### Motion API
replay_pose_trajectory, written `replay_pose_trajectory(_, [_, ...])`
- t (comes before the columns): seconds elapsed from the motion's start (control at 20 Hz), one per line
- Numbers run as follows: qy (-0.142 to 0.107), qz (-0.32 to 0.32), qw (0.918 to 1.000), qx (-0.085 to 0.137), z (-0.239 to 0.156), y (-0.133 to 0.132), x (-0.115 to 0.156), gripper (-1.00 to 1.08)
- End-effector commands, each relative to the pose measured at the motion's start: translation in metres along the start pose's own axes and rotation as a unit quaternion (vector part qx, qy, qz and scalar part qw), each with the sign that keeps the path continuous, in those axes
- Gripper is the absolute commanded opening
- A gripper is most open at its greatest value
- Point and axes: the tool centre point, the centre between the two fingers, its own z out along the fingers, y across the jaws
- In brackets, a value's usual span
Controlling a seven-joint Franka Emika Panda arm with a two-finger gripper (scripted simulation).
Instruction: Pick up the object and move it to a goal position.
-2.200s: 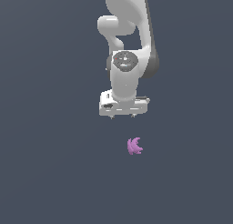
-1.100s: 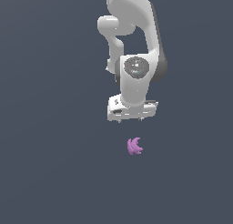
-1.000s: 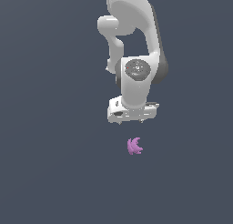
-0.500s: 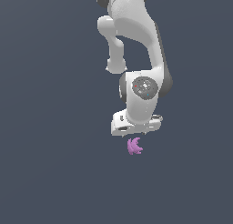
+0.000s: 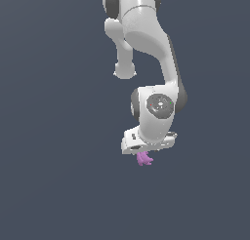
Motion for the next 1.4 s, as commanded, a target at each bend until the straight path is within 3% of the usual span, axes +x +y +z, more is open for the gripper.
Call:
replay_pose_trajectory(0.0, [0.001, -0.001, 1.0000, -0.001, 0.002, 0.000, 0.003, 1.00])
replay_pose_trajectory(1.05, [0.001, -0.001, 1.0000, -0.001, 0.053, 0.000, 0.004, 1.00])
replay_pose_trajectory(1.1, [0.001, -0.001, 1.0000, -0.001, 0.053, 0.000, 0.004, -1.00])
replay_pose_trajectory(1.35, [0.001, -0.001, 1.0000, -0.001, 0.053, 0.000, 0.004, -1.00])
